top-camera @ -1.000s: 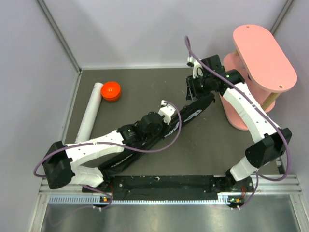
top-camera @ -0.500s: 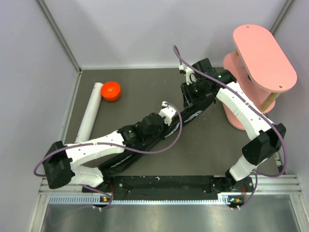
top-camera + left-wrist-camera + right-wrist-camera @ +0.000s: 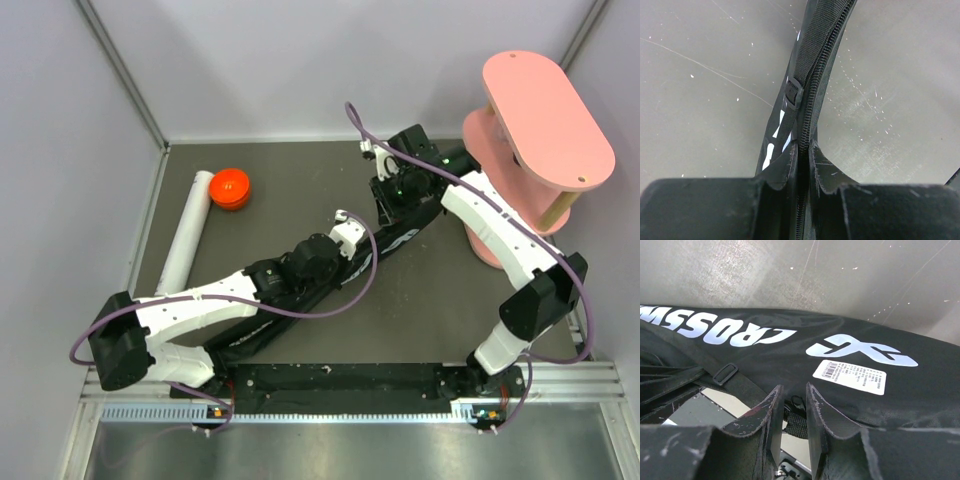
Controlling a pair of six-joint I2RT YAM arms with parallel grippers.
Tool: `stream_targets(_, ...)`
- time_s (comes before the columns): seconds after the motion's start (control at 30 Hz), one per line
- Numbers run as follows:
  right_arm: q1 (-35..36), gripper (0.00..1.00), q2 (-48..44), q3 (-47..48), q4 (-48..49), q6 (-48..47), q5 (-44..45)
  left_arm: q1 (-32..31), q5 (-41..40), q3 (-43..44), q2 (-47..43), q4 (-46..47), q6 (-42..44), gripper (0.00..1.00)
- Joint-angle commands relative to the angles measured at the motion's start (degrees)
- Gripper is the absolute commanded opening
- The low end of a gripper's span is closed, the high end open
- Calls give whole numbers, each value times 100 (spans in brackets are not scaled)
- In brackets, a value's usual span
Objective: Pack up the badminton gear
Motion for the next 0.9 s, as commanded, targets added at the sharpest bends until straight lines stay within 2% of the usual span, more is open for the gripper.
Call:
stream_targets(0.0,38,24,42,53,-55,-78,180,-39,-151,159,-32,158,71,0)
stream_targets(0.3,46,25,-20,-61,-107,-69,629,-39,-160,141,-23,158,71,0)
stream_targets(0.37,55,21,-46,-78,-107,-61,585,-39,-169,141,-23,158,71,0)
stream_targets(0.53,55,4,-108,-114,-81,-17,182,-39,-195,132,-15,158,71,0)
stream_targets(0.57,55,0,-134,-114,-72,157,102,-39,-195,132,-23,158,62,0)
stream_targets(0.67,46,0,-291,-192,103,508,-205,-39,-195,141,12,166,36,0)
stream_targets(0.8,90,0,-651,-840,928,1431,-706,-31,-248,176,91,245,19,0)
stream_targets(0.87,265,0,-801,-1184,1736,2196,-970,-39,-300,229,161,281,-8,0)
